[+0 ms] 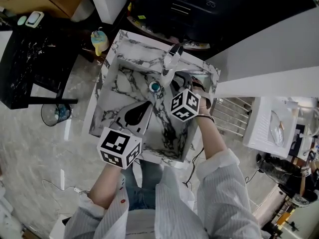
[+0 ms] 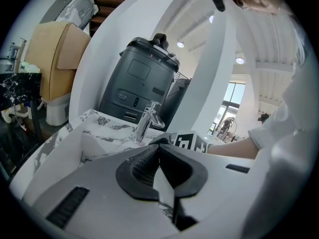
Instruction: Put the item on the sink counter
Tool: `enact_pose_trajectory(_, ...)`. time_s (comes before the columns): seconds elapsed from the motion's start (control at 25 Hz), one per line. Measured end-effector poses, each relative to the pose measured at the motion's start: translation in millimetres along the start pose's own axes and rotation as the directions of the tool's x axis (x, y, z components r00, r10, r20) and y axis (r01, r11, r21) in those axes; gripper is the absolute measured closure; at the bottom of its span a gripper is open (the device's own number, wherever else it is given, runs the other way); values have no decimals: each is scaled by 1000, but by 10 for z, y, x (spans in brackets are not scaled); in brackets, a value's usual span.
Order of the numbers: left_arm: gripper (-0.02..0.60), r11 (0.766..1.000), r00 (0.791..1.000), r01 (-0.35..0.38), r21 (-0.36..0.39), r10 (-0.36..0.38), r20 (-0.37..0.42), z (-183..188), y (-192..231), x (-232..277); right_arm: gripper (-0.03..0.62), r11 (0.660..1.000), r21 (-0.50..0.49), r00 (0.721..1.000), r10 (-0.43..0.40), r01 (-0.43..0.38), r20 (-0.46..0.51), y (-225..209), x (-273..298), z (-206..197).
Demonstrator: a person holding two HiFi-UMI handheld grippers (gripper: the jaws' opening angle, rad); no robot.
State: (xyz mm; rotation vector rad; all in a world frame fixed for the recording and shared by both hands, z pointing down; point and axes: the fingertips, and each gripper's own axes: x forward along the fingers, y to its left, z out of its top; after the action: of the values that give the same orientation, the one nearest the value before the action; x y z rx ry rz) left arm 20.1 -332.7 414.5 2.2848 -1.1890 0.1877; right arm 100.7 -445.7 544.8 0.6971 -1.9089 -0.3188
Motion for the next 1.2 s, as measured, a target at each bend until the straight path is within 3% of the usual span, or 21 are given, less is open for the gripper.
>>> enact_pose_trajectory(0.24,565,1000,1000,-19,-9,19,2,-20,36,-68,494,998,-48,999,-50,50,9,22,14,4)
enact_pose_trajectory(0.64,565,999,999,-37,-14,37,30,42,9,-155,555,997,-81,1000,-19,19,5,59,-74,67)
enact_pose_trajectory(1.2,565,997,992,-72,9,71,108,252,-224,-462,563,1000,-8,993,23,-22,118,378,-699,276)
